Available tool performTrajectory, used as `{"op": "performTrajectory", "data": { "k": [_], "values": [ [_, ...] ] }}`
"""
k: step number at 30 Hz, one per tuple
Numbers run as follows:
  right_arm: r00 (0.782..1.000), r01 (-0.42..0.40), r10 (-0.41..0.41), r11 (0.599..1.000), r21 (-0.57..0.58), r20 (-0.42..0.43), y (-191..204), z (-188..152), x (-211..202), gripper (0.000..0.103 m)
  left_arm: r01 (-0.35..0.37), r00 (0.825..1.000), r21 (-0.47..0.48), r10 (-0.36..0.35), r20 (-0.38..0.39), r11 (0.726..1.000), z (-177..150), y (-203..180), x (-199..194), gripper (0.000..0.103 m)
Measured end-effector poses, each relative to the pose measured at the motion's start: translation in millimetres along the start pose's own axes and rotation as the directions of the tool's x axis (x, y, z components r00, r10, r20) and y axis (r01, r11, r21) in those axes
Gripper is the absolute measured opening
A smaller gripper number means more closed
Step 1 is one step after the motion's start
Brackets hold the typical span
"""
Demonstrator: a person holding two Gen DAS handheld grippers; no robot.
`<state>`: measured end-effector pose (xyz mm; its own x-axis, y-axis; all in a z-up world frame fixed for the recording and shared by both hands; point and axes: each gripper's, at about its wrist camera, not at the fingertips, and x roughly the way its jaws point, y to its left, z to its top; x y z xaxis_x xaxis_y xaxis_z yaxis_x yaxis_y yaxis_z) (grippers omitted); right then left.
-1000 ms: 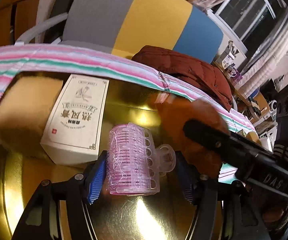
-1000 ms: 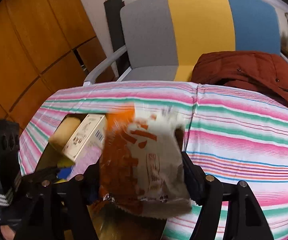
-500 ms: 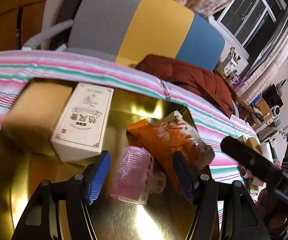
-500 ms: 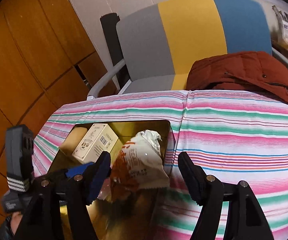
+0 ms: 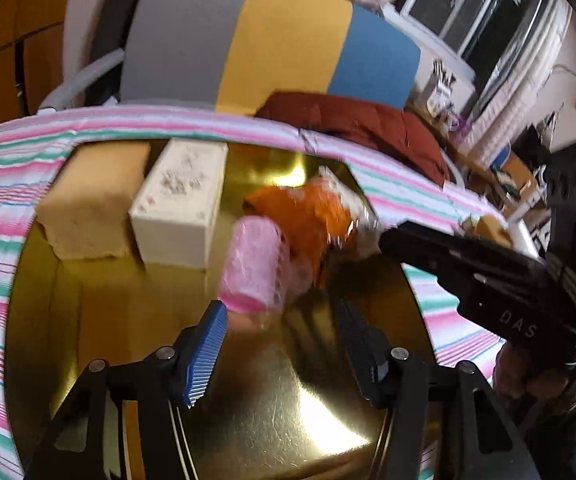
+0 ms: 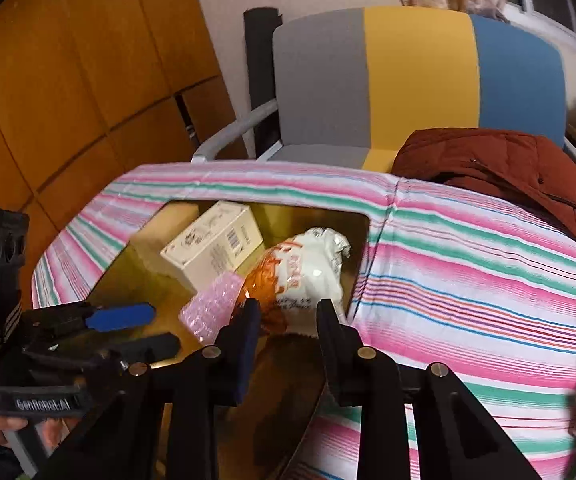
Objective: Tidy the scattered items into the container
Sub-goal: 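Carry the roller and snack bag into the gold tray and release both, then move both tools back toward the remaining items beside the white foam blocks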
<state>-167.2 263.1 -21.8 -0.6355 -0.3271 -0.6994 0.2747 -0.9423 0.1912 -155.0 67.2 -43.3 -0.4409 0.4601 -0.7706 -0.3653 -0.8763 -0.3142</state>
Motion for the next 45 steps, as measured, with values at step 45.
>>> {"op": "performTrajectory", "data": {
  "k": [45],
  "values": [
    [0.968,0.177,-0.221,0.936,0.304,0.117,-85.2,-107.4,-94.9,0.054,0.095,0.989,0.087,-0.104,0.108,0.992,-28.2,-62.0,-17.4,0.066]
  ]
}}
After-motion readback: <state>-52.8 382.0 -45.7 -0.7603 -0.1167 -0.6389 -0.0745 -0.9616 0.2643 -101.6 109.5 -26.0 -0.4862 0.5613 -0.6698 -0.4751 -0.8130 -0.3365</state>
